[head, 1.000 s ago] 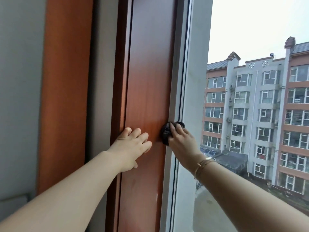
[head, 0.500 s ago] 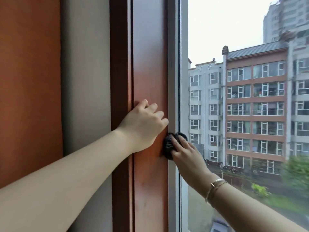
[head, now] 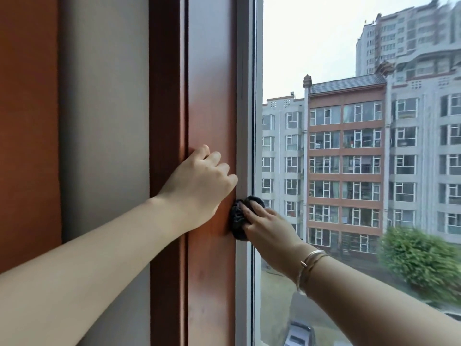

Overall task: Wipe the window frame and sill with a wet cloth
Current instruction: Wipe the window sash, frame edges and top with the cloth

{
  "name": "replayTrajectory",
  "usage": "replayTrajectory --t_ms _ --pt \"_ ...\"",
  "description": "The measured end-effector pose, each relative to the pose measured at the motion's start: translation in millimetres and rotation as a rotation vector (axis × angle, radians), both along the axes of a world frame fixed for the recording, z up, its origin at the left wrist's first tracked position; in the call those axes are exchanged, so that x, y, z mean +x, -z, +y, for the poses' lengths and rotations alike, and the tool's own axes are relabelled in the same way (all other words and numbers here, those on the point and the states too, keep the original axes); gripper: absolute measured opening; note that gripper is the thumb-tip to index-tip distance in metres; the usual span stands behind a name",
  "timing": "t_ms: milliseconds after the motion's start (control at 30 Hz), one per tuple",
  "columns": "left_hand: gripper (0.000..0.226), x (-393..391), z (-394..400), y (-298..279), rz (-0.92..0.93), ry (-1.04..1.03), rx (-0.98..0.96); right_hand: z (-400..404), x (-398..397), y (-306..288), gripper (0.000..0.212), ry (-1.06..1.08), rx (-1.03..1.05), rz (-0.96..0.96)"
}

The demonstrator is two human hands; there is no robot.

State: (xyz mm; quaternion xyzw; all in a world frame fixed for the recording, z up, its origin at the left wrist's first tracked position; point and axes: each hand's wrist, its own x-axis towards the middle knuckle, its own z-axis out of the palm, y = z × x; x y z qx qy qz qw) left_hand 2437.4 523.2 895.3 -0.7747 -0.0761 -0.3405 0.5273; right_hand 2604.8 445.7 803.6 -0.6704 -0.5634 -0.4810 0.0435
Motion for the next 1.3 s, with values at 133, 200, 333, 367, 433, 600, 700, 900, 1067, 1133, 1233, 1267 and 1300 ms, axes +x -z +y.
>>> replayTrajectory --t_ms 133,200,333,367,433,600,700,900,1067,1133,1233,1267,1300 --pt "0.011 -2.2 -1.7 -3.5 -0.025 0.033 -0.022 -0.8 -2.8 -0.5 0.045 0.038 -0.046 0.042" --pt "0.012 -2.5 -1.8 -2.0 -0.021 0.031 -0.039 -1.8 -5.2 -3.6 0.044 0.030 -0.070 0.040" --pt "0.016 -2.5 -4.8 -4.1 0.009 0.030 -0.070 -6.2 0.4 -15.8 0.039 0.058 -0.121 -0.044" --pt "0.016 -2.3 -5.0 -2.5 0.011 0.038 -0.072 -6.6 1.9 -17.5 0.039 0.075 -0.152 -0.054" --pt "0.016 -3.4 -5.6 -3.2 0.015 0.036 -0.071 -6.8 1.0 -24.7 0.037 0.094 -0.191 -0.046" --pt "0.014 -5.4 -8.8 -6.7 0.080 0.030 -0.148 -15.8 -8.6 -77.7 0.037 0.116 -0.199 0.005" --pt "0.015 -5.0 -17.8 -14.3 0.123 0.040 -0.228 -18.1 -10.1 -106.5 0.040 0.153 -0.310 0.020" --pt "0.005 -16.8 -17.8 -127.5 -0.037 -0.005 -0.114 -8.6 1.6 -117.9 0.026 0.082 -0.330 0.020" --pt "0.022 -23.7 -10.5 -211.9 -0.013 -0.135 -0.148 -13.7 11.7 -193.1 0.034 -0.058 -0.215 -0.019" --pt "0.024 -25.4 -12.1 -214.9 0.014 -0.146 -0.166 -12.6 12.6 -221.1 0.037 -0.052 -0.173 -0.004" --pt "0.025 -26.2 -14.7 -213.4 0.019 -0.142 -0.191 -6.3 2.4 -219.2 0.033 0.011 -0.117 0.114" --pt "0.025 -26.3 -14.9 -214.5 0.024 -0.143 -0.201 -2.9 -3.0 -210.7 0.032 0.017 -0.112 0.185" --pt "0.024 -26.3 -14.7 -215.3 0.031 -0.148 -0.216 0.4 -9.0 -201.8 0.030 0.033 -0.127 0.265"
